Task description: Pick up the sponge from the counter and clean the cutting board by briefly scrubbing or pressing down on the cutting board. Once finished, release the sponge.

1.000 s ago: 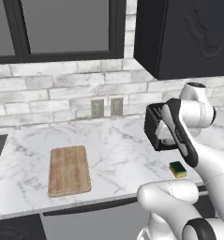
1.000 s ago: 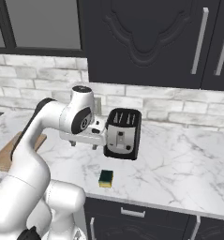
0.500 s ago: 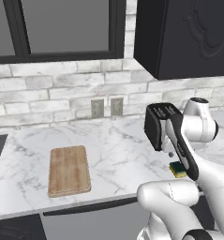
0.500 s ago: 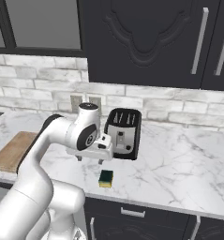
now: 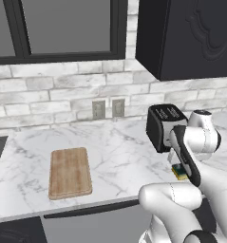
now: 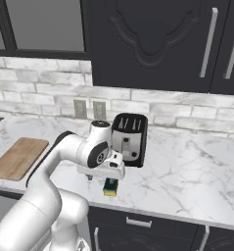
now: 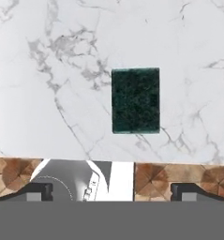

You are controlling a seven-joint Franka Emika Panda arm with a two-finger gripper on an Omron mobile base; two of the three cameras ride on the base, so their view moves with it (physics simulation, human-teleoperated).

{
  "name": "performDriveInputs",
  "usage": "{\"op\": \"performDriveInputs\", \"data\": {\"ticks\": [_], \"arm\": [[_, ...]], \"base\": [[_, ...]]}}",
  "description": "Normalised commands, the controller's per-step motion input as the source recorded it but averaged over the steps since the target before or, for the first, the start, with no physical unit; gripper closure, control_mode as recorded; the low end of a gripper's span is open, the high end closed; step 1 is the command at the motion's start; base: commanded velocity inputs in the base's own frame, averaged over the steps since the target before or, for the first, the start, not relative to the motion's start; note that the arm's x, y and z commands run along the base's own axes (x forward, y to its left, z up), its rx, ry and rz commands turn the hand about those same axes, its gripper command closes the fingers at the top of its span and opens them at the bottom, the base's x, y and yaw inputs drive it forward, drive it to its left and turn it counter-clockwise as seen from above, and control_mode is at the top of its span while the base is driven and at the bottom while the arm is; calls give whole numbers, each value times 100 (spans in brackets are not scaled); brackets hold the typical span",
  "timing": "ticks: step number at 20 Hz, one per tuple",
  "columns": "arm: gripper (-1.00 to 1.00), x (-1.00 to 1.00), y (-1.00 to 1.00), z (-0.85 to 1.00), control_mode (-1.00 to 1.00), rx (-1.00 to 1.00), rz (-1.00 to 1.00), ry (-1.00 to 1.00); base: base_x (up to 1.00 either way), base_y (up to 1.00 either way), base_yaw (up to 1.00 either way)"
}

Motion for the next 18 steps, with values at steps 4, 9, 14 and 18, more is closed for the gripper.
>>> {"op": "performDriveInputs", "data": {"ticks": [4, 9, 14, 18], "arm": [[-100, 0, -9, -39, -100, -3, 0, 12], [-100, 1, -10, -29, -100, -1, 0, 3], [-100, 10, -7, -20, -100, 0, 0, 0], [-100, 23, -1, -16, -100, 0, 0, 0]], "base": [[0, 0, 0], [0, 0, 0], [0, 0, 0], [0, 0, 0]]}}
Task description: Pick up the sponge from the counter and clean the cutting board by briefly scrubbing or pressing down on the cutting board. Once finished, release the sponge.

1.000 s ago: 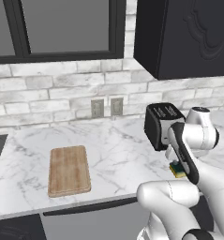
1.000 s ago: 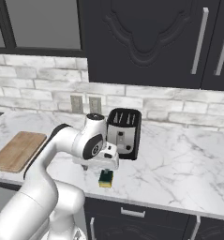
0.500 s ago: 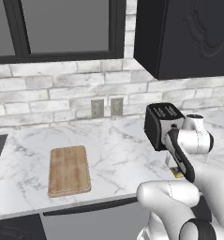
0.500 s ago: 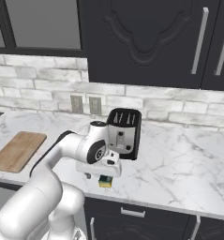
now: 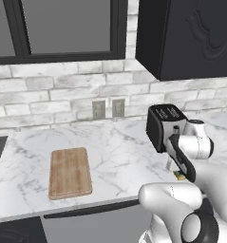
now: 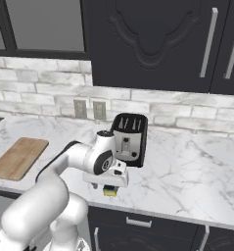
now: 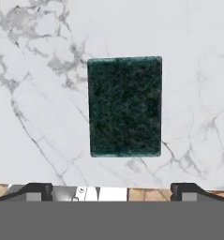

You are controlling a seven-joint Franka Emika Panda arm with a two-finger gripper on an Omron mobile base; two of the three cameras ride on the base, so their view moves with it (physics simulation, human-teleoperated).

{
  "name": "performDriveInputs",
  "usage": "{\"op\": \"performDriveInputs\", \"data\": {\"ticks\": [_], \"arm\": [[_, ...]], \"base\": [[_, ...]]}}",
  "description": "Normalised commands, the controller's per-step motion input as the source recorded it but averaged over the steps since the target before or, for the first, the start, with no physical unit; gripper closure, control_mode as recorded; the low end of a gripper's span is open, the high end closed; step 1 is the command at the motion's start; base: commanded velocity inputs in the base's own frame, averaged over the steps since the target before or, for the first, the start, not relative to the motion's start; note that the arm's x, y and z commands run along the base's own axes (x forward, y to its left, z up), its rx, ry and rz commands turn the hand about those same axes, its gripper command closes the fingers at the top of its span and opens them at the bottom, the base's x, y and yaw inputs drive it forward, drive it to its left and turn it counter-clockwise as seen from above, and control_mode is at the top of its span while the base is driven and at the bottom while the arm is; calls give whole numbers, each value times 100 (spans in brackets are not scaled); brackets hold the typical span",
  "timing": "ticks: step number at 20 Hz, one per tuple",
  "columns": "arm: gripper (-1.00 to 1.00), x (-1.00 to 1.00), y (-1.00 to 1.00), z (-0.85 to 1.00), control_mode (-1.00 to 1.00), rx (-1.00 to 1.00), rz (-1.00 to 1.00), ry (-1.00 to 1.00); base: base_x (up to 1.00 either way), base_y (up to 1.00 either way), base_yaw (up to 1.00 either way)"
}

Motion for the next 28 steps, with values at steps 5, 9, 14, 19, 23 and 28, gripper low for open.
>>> {"op": "performDriveInputs", "data": {"ticks": [5, 9, 14, 19, 23, 28], "arm": [[-100, 29, 0, -17, -100, 0, 0, 0], [-100, 25, -2, -12, -100, 0, 0, 0], [-100, 20, -6, -14, -100, 0, 0, 0], [-100, 6, -5, -23, -100, 0, 0, 0], [-100, 0, 0, -28, -100, 0, 0, 0], [100, 0, 0, -20, -100, 0, 0, 0]], "base": [[0, 0, 0], [0, 0, 0], [0, 0, 0], [0, 0, 0], [0, 0, 0], [0, 0, 0]]}}
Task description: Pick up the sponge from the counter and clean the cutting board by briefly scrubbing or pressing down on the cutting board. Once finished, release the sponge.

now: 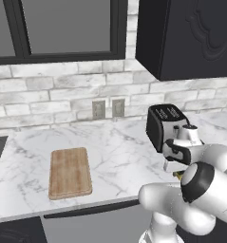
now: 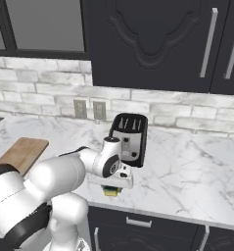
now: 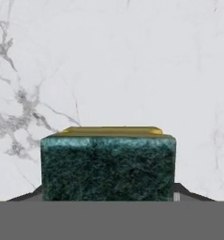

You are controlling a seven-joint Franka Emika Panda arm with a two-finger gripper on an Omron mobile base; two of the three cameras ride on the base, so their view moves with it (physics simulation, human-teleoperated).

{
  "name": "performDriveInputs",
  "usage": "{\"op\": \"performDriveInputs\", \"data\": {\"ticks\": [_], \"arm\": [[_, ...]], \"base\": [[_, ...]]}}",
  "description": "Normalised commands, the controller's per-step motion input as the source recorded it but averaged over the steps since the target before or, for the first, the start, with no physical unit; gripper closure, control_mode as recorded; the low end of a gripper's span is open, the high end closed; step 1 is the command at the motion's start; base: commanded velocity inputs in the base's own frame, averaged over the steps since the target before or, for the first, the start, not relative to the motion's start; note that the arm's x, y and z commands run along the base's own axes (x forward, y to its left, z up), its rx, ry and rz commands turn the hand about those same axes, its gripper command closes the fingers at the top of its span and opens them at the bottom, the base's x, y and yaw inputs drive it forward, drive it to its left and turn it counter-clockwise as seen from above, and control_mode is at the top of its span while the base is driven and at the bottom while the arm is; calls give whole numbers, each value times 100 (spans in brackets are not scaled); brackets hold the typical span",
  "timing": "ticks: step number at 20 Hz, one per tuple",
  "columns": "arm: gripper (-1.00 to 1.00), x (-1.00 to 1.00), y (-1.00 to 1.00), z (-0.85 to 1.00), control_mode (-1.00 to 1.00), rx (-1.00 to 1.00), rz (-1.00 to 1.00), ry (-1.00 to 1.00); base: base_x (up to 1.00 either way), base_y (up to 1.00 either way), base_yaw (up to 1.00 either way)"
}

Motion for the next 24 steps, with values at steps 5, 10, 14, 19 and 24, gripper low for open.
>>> {"op": "performDriveInputs", "data": {"ticks": [5, 10, 14, 19, 24], "arm": [[100, -1, 0, 1, -100, 0, 0, 0], [100, -23, 9, 39, -100, 0, 0, -9], [100, -5, 33, 69, -100, 0, 3, -2], [100, 0, 49, 73, -100, 0, 5, 0], [100, 6, 57, 60, -100, 0, 4, 6]], "base": [[0, 0, 0], [0, 0, 0], [0, 0, 0], [0, 0, 0], [0, 0, 0]]}}
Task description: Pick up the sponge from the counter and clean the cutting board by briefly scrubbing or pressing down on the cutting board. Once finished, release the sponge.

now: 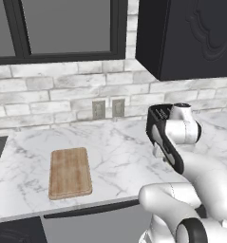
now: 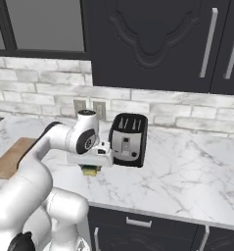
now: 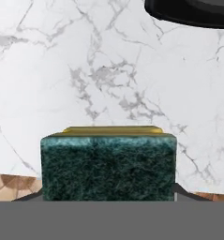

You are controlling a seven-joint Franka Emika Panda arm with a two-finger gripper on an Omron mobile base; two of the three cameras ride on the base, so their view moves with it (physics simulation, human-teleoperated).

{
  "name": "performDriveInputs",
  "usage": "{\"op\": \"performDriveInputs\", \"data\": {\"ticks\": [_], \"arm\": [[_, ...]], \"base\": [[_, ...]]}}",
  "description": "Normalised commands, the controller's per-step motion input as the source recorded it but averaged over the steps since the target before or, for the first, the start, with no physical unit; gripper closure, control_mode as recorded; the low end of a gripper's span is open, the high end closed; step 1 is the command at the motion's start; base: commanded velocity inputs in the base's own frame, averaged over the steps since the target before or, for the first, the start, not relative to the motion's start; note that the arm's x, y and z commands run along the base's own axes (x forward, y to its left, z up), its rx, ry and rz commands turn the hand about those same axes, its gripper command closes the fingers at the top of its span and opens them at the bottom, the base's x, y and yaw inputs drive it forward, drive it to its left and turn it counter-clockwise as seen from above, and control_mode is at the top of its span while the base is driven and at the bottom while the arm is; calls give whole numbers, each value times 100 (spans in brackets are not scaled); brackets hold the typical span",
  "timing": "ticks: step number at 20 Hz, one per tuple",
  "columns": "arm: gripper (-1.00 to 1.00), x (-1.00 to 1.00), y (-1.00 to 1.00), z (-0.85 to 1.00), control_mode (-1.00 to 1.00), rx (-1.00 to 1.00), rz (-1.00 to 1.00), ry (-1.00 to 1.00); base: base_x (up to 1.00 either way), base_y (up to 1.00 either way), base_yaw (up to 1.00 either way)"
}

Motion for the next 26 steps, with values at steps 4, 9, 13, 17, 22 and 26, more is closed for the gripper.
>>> {"op": "performDriveInputs", "data": {"ticks": [4, 9, 13, 17, 22, 26], "arm": [[100, 16, 63, 38, -100, 0, 7, 7], [100, 18, 64, 22, -100, 0, 11, 9], [100, 13, 64, 14, -100, 0, 11, 8], [100, 1, 61, 1, -100, 0, 10, 1], [100, -1, 50, 0, -100, 0, 13, 0], [100, -22, 33, 0, -100, 0, 22, 0]], "base": [[0, 0, 0], [0, 0, 0], [0, 0, 0], [0, 0, 0], [0, 0, 0], [0, 0, 0]]}}
